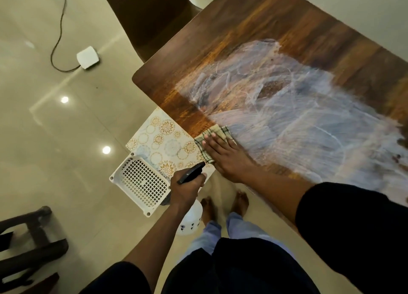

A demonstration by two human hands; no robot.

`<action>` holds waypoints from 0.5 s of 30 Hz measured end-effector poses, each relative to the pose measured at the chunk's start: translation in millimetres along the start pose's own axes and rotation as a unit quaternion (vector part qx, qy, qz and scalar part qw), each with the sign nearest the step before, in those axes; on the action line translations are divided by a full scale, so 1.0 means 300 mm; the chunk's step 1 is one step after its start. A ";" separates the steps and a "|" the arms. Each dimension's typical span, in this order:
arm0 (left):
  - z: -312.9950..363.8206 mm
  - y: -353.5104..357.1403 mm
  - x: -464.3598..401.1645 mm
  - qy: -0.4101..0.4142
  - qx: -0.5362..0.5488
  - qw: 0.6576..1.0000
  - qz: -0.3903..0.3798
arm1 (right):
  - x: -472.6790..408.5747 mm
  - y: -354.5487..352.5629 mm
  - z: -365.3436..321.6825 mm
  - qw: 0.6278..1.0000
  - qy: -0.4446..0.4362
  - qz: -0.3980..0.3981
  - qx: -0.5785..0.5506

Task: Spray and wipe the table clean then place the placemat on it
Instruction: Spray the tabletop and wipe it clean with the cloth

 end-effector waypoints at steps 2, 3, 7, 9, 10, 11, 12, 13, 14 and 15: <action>0.003 0.012 -0.011 0.005 -0.010 1.000 -0.019 | -0.019 0.001 -0.012 1.000 0.026 -0.001 -0.004; 0.004 0.021 -0.017 0.009 -0.014 0.999 -0.032 | -0.008 0.005 -0.011 0.999 0.040 0.002 -0.009; 0.025 0.063 -0.033 0.041 -0.033 0.995 -0.089 | 0.109 0.044 0.020 0.995 0.086 0.015 -0.039; 0.022 0.094 -0.038 0.056 -0.050 0.991 -0.115 | 0.220 0.074 0.061 0.991 0.117 0.017 -0.055; 0.017 0.107 -0.042 0.062 -0.056 0.989 -0.125 | 0.280 0.086 0.078 0.990 0.129 0.020 -0.060; 0.016 0.126 -0.042 0.070 -0.062 0.986 -0.138 | 0.350 0.096 0.098 0.987 0.144 0.026 -0.065; 0.013 0.143 -0.040 0.078 -0.061 0.984 -0.151 | 0.417 0.109 0.119 0.984 0.159 0.031 -0.071; 0.016 0.165 -0.033 0.085 -0.054 0.980 -0.169 | 0.487 0.123 0.142 0.980 0.179 0.036 -0.074; 0.013 0.187 -0.024 0.085 -0.050 0.978 -0.185 | 0.553 0.143 0.168 0.976 0.201 0.037 -0.074; 0.009 0.204 -0.016 0.080 -0.048 0.976 -0.199 | 0.613 0.163 0.195 0.972 0.222 0.035 -0.072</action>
Point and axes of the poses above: each hand's wrist, its own x-axis away from the middle knuckle, its own y-axis out of the palm, z = x × y, the point moved 10 cm from there along -x, towards the middle knuckle, and after that the axes turned 15 degrees about y, right-handed, at the moved point
